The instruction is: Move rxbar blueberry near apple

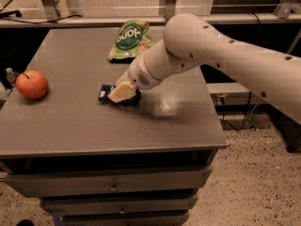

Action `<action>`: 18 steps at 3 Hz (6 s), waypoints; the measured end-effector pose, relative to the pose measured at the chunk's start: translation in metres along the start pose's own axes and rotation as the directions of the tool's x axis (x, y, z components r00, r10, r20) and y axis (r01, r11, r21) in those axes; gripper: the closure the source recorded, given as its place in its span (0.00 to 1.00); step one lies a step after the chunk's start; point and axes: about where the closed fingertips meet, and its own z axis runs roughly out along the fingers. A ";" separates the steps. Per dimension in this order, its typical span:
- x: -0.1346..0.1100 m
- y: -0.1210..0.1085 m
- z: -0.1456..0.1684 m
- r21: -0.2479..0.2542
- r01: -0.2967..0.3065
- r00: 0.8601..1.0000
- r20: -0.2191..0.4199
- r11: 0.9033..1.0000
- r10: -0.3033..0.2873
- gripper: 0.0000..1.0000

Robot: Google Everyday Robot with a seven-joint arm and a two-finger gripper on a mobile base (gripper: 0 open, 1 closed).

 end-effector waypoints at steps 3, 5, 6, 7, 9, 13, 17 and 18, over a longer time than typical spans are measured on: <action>-0.079 -0.005 0.039 0.025 0.008 0.994 0.108 1.000 -0.010 1.00; -0.086 0.008 0.081 -0.015 0.009 0.994 0.105 1.000 -0.008 1.00; -0.090 0.016 0.097 -0.039 0.012 0.994 0.109 0.999 -0.008 1.00; -0.098 0.025 0.108 -0.064 0.019 0.993 0.119 0.998 -0.011 1.00; -0.098 0.032 0.118 -0.095 0.018 0.995 0.101 0.995 -0.008 0.61; -0.097 0.029 0.112 -0.106 0.021 0.996 0.089 0.994 -0.012 0.00; -0.074 -0.024 -0.124 0.014 0.122 0.976 0.177 0.992 -0.123 0.00; -0.074 -0.023 -0.124 0.014 0.122 0.976 0.177 0.992 -0.123 0.00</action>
Offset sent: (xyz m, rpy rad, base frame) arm 0.0364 0.0806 0.0415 0.1168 -0.0657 -0.0353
